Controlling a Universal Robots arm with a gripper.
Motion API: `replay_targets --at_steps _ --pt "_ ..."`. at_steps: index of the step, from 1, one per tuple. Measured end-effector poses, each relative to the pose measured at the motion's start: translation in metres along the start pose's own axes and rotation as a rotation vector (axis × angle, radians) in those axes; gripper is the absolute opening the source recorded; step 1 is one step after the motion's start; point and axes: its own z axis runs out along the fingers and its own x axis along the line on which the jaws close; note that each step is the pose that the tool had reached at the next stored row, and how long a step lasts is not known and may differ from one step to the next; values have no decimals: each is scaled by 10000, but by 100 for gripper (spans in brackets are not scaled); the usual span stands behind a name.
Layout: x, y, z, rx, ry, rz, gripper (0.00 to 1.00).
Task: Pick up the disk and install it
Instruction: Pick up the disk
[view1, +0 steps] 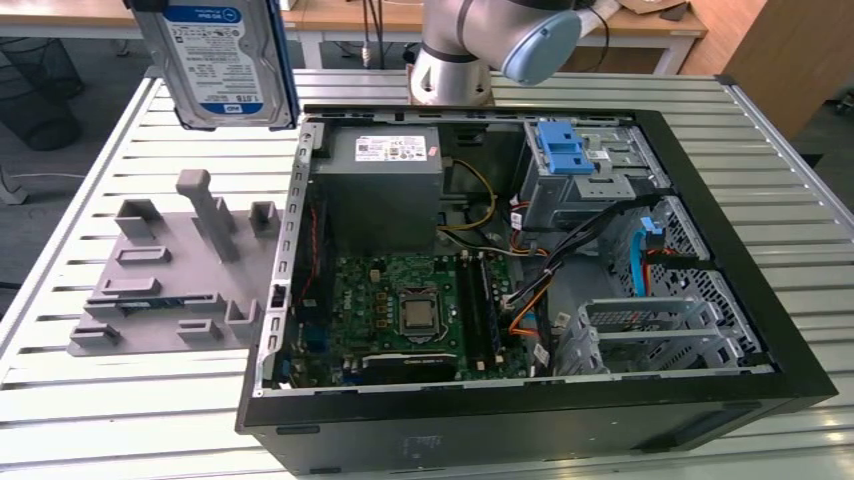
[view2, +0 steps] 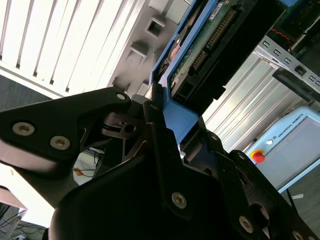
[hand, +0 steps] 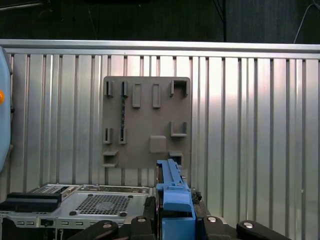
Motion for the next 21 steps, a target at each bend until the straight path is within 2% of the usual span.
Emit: replay_targets --at_steps 9,21 --pt "0 -79 -1 -1 0 0 36" --pt "0 -143 -1 0 0 0 36"
